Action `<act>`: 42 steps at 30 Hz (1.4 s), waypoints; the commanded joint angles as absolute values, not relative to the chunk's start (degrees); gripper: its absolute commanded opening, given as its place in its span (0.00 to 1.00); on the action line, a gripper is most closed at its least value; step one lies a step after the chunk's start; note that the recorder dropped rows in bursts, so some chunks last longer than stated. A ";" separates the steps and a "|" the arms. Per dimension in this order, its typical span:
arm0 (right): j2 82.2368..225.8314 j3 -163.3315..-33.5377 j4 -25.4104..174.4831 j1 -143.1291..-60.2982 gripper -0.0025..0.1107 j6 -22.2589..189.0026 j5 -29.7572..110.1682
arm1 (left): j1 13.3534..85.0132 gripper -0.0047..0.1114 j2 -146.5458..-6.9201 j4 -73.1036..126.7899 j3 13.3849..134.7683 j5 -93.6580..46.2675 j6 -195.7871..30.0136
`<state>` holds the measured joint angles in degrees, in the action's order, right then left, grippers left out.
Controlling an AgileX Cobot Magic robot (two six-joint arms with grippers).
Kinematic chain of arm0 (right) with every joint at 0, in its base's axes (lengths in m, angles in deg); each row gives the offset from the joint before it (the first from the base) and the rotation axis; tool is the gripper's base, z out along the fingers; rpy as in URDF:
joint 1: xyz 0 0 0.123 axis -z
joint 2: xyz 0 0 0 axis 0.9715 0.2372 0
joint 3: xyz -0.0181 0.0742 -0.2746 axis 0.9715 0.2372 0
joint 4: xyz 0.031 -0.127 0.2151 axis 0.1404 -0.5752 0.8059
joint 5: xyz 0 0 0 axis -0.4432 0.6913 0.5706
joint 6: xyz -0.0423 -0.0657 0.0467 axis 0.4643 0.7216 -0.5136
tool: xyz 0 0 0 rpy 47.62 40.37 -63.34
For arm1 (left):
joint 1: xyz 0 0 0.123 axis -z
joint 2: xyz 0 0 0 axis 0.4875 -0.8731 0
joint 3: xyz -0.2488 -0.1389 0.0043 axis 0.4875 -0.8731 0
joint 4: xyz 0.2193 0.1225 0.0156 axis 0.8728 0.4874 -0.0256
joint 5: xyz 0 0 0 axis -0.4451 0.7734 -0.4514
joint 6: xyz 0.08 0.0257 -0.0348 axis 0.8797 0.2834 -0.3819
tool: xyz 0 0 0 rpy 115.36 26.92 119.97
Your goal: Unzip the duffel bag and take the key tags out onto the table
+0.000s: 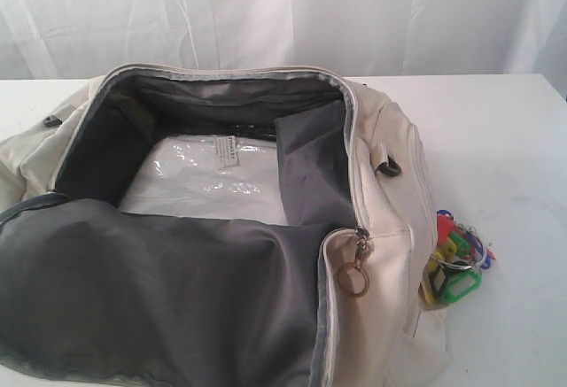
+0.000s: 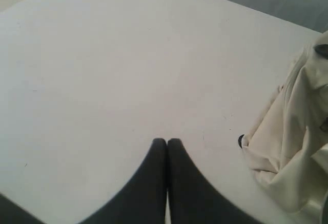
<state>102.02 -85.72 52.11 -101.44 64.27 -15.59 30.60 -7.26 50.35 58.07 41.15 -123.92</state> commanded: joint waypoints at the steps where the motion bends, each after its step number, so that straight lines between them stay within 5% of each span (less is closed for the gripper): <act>1: 101.59 -86.05 51.81 -101.57 0.02 64.51 -15.61 | 30.49 0.04 -6.92 50.19 54.52 46.27 -124.37; 7: 101.59 -86.05 51.81 -101.57 0.02 64.51 -15.80 | 30.49 0.04 -6.92 41.91 43.05 43.68 -123.39; 24: 101.59 -86.05 51.81 -101.57 0.02 64.51 -15.92 | 30.35 0.04 -6.92 41.75 54.39 42.03 -122.64; 36: 101.59 -86.05 51.81 -101.57 0.02 64.51 -15.92 | 30.35 0.04 -6.92 29.84 57.22 26.34 -118.90; 42: 101.59 -86.05 51.81 -101.57 0.02 64.51 -15.92 | 30.35 0.04 -6.92 29.86 46.35 2.73 -101.76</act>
